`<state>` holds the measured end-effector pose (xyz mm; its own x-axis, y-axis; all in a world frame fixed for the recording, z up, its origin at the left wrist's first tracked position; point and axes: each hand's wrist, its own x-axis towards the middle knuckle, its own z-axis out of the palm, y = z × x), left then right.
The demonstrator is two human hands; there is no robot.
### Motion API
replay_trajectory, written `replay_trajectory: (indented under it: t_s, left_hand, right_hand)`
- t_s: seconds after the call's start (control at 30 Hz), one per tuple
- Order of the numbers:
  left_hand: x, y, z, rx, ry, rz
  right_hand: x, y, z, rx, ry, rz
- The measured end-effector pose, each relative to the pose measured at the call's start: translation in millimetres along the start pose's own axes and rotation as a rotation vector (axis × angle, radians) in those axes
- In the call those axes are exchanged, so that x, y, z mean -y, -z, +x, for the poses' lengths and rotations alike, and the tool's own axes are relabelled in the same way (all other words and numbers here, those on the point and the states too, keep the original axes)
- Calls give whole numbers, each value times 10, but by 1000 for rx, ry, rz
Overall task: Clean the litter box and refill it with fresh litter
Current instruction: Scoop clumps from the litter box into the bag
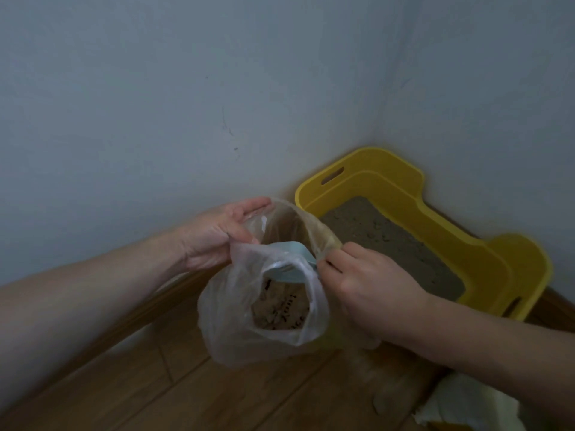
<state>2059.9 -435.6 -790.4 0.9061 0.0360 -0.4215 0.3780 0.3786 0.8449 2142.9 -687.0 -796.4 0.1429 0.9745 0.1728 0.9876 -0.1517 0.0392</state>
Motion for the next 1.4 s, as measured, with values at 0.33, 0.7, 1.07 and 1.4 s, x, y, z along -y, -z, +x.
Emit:
replay_trajectory:
  t_s: [0.33, 0.7, 1.07, 1.4]
  left_hand:
    - [-56, 164, -102, 65, 32, 240]
    - [-24, 128, 3, 84, -11, 281]
    - [9, -67, 382, 155, -33, 350]
    - [-11, -131, 594, 186, -39, 416]
  right_hand:
    - [-50, 56, -21, 3, -226, 195]
    - [-372, 346, -232, -107, -796, 668]
    - [-742, 123, -398, -132, -917, 844]
    - [-1302, -26, -709, 61, -1058, 657]
